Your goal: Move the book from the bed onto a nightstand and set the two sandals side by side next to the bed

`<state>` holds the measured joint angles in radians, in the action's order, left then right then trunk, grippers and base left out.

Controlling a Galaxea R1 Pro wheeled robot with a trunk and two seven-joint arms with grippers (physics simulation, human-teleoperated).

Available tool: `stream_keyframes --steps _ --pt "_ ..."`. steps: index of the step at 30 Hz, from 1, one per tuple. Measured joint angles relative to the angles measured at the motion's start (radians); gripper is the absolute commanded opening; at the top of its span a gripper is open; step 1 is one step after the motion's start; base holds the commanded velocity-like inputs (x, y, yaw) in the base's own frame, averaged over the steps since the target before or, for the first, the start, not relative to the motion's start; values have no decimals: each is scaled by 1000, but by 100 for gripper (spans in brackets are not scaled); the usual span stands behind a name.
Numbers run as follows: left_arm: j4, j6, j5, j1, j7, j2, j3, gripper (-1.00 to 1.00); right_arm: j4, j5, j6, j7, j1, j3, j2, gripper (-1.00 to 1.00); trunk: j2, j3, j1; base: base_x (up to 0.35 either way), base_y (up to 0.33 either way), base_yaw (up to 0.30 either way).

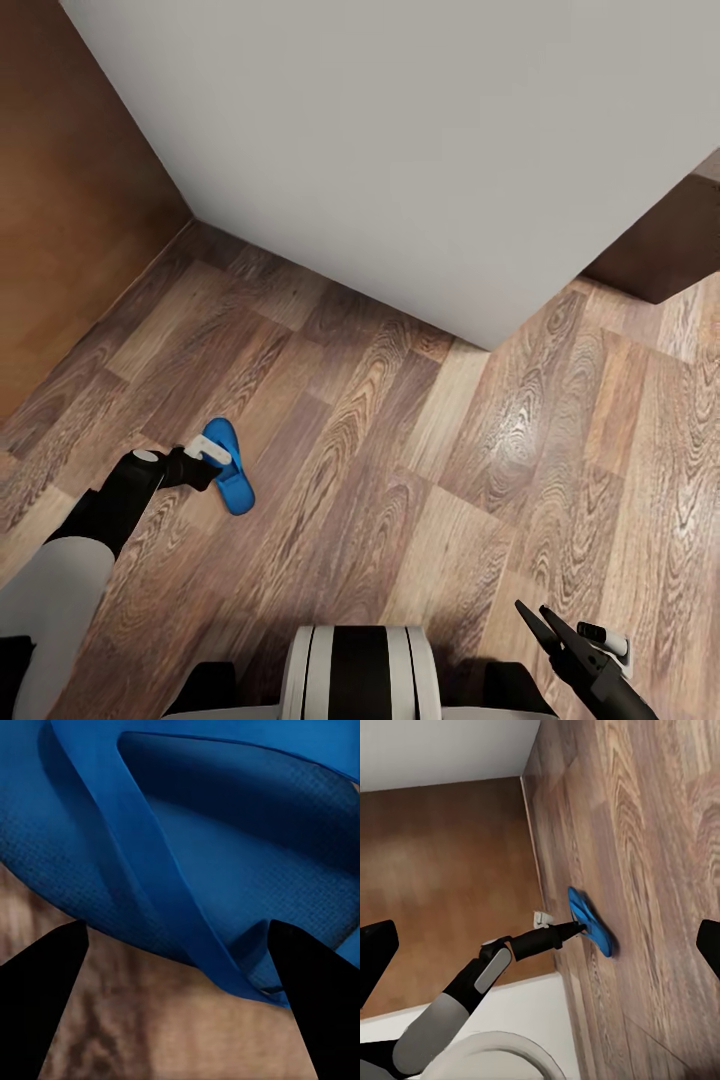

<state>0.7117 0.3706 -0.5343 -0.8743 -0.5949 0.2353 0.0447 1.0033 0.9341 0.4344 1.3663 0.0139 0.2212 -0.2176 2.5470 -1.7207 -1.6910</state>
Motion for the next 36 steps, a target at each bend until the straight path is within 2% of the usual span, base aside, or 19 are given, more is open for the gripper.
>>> stream_keyframes --steps 10,17,22,27,28,31,36 --pt "1 2 6 0 -4 1 0 -100 -1 -3 0 -19 0 0 -1 100 -2 39 4 0 0 0" --pt "0 8 10 0 -9 -3 3 -100 -1 -3 3 -125 0 2 -3 100 -4 66 8 0 0 0" --pt "0 17 32 0 -7 -24 12 -100 -2 -3 5 -169 0 3 -5 100 -5 85 10 0 0 0" --pt "0 78 112 0 -9 -34 38 -100 -6 -1 5 -183 0 3 -6 100 -6 104 12 0 0 0" --pt "0 102 142 0 -15 -35 42 -100 -7 0 4 -185 0 3 -5 100 -7 108 13 0 0 0" --pt "-1 136 196 1 -43 -36 44 -100 -7 1 4 -192 0 3 -5 100 -7 120 14 0 0 0" --pt "-18 174 231 2 -100 -36 46 -100 -8 0 2 -197 0 3 -6 100 -8 139 16 0 0 0"
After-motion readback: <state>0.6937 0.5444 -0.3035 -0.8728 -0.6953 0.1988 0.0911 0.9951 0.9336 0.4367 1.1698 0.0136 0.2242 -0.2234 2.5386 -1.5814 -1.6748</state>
